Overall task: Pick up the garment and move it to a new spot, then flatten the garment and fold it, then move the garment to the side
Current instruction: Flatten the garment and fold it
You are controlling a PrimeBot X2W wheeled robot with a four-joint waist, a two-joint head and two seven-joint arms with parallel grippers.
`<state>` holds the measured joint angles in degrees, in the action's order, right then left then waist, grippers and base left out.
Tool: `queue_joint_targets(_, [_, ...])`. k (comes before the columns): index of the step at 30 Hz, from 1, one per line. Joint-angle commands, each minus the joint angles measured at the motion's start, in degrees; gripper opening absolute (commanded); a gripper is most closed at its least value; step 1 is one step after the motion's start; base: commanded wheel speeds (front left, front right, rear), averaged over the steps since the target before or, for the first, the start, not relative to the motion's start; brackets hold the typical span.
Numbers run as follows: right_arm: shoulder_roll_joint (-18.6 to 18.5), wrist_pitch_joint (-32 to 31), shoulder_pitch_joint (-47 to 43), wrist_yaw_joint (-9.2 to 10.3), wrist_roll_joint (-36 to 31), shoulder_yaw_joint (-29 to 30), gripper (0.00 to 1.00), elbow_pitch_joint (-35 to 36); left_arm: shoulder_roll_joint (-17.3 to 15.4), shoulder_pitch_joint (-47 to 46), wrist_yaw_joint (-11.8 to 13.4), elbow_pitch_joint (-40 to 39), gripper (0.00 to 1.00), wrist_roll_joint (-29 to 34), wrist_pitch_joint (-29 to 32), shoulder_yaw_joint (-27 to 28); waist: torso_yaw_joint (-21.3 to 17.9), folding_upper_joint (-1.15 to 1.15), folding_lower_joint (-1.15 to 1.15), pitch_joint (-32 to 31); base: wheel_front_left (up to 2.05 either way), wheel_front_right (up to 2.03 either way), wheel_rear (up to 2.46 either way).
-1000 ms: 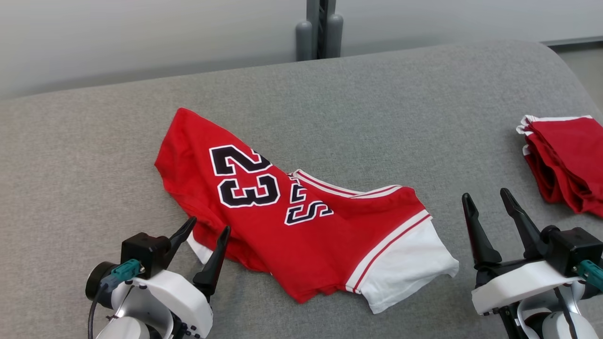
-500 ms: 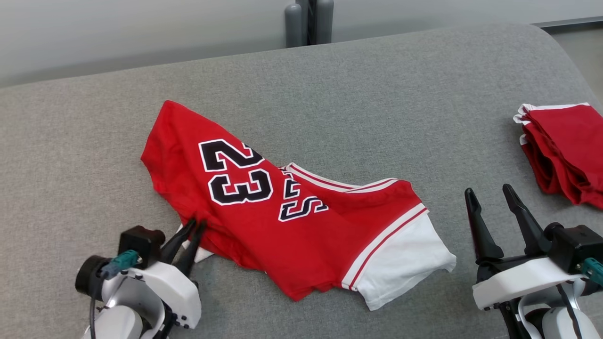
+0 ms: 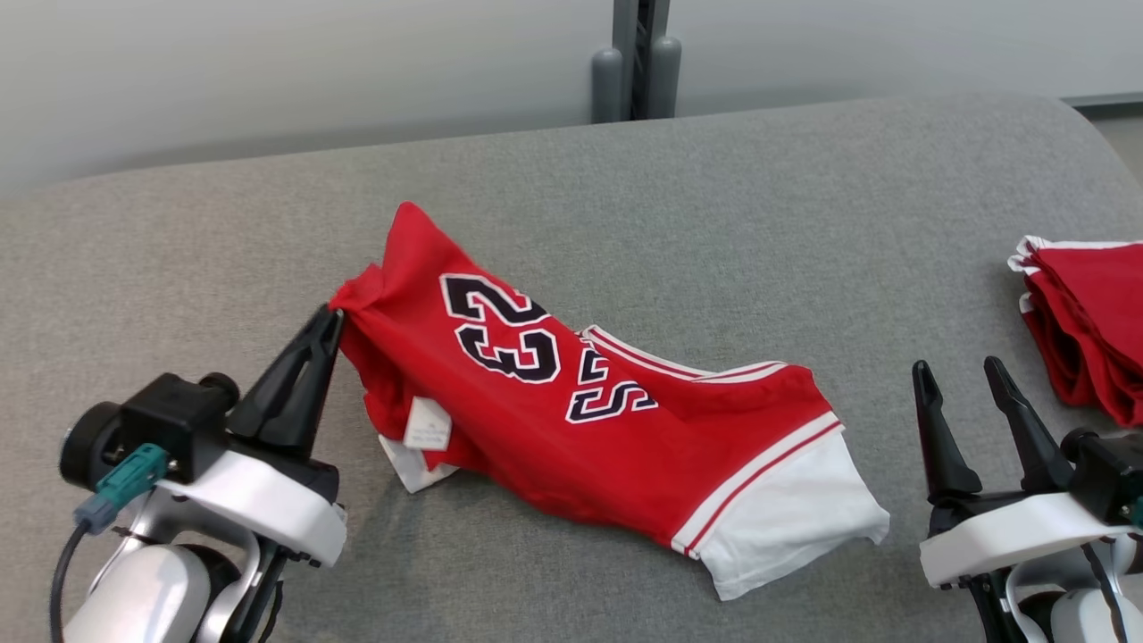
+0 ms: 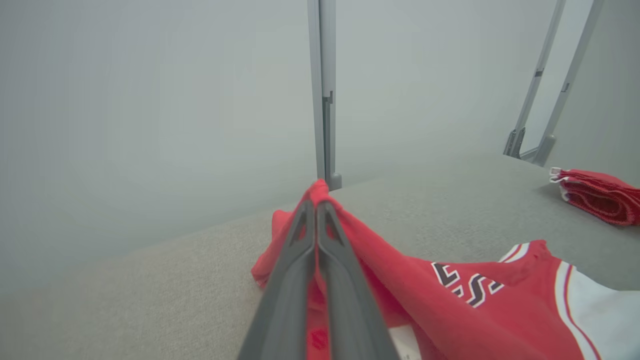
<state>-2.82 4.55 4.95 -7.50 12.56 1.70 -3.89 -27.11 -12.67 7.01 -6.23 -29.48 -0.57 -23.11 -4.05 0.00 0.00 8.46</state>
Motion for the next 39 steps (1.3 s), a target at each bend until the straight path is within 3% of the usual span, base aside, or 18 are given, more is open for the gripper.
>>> queue_joint_targets(1, [-0.23,-0.11,-0.53,0.02,-0.03,0.29,1.0,0.04,-0.4,0.64,0.47,-0.54,0.0,0.13,0.19,0.35,0.57,0.0,0.0,-0.65,0.0,0.0,0.0])
queue_joint_targets(13, [-0.23,-0.98,-2.48,0.02,0.63,2.1,1.0,1.29,-3.74,14.68,8.03,-13.75,0.0,-7.08,6.83,6.67,2.42,0.0,0.0,-2.25,0.0,0.0,0.0])
queue_joint_targets(18, [-0.23,-1.56,-2.63,0.02,0.72,2.61,1.0,1.81,-4.22,16.75,9.22,-16.88,0.0,-7.44,8.02,6.96,3.07,0.0,0.0,-2.03,0.0,0.0,0.0])
queue_joint_targets(25, [-0.23,-1.9,-0.21,0.01,1.25,1.02,1.0,2.03,-1.46,9.6,6.11,-7.67,0.0,-8.59,8.15,4.49,1.39,0.0,0.0,-0.16,0.0,0.0,0.0])
queue_joint_targets(39, [-0.21,0.34,3.17,0.02,2.82,-0.54,1.0,-0.27,5.67,-9.42,-3.66,26.91,0.0,-11.34,0.53,3.69,-4.41,0.0,0.0,5.2,0.0,0.0,0.0])
